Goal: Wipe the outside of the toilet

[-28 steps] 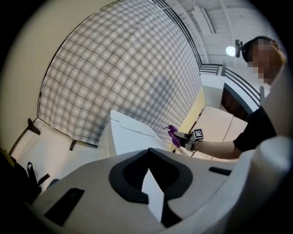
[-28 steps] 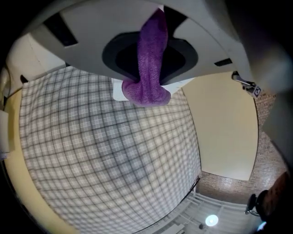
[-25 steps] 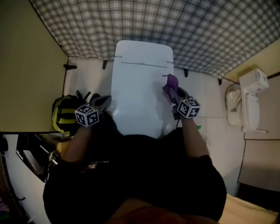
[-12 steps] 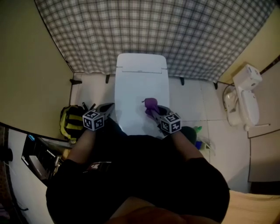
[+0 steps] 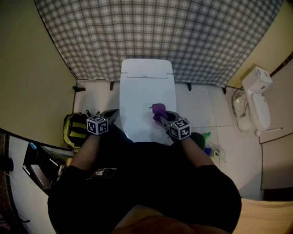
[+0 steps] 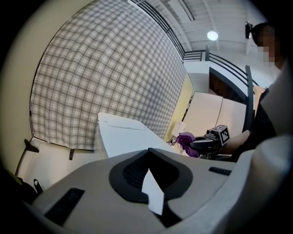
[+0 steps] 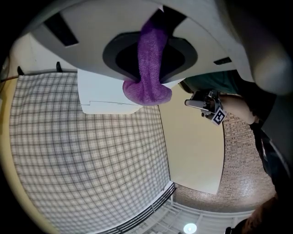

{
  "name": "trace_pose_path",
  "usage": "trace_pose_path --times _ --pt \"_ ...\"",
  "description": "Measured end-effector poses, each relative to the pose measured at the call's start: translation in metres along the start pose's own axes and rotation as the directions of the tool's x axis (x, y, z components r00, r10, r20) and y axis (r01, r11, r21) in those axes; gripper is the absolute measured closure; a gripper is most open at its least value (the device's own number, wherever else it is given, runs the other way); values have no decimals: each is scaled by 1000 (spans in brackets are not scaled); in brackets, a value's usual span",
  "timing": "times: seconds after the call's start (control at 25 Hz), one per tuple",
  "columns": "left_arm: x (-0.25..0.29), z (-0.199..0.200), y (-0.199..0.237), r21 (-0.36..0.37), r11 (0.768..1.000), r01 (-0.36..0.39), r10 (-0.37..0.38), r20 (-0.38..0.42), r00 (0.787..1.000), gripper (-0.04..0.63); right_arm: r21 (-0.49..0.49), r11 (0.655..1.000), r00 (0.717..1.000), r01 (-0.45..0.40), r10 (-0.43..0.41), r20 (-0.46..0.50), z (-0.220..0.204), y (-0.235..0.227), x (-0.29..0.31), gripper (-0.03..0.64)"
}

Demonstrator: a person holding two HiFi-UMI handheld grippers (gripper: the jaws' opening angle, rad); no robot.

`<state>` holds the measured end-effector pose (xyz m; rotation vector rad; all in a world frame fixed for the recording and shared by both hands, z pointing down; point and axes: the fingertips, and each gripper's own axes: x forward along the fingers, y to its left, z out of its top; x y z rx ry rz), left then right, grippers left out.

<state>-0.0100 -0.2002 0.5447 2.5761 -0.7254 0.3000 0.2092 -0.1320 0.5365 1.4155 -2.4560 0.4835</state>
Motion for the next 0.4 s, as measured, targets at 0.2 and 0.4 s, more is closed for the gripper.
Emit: trace_pose_path --times 0.2,0.4 --pt "-5 8 -2 -5 1000 4 -4 -6 1000 592 -8 1000 1000 -5 5 16 19 4 -3 522" --pt "4 9 18 -38 999 12 -13 -27 1000 592 -12 1000 1000 -4 4 -18 29 -5 19 522"
